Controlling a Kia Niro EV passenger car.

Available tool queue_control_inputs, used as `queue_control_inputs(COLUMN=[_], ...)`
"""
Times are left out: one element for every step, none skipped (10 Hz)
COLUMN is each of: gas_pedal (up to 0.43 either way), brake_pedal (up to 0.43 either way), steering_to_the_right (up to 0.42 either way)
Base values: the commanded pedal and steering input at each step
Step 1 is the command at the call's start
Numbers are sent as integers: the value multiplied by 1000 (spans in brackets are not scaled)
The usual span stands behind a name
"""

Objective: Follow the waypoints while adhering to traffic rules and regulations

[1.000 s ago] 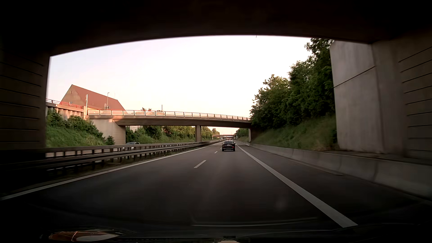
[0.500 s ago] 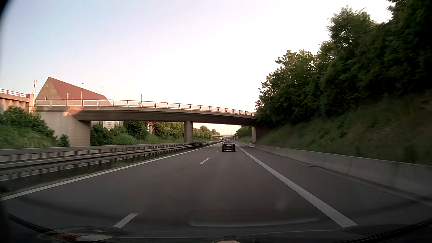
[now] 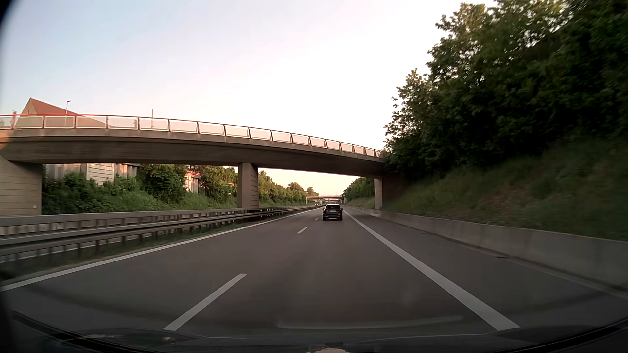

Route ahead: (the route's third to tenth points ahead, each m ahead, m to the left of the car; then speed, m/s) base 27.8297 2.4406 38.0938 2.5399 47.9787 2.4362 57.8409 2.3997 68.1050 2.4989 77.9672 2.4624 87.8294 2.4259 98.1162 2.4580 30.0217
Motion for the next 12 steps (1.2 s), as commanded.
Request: queue_control_inputs(gas_pedal=[177, 177, 177, 177, 177, 177, 177, 177, 177, 189, 189, 197], brake_pedal=[18, 18, 18, 18, 18, 18, 18, 6, 6, 18, 18, 18], steering_to_the_right=[0, 0, 0, 0, 0, 0, 0, 0, 0, 0, 0, 0])
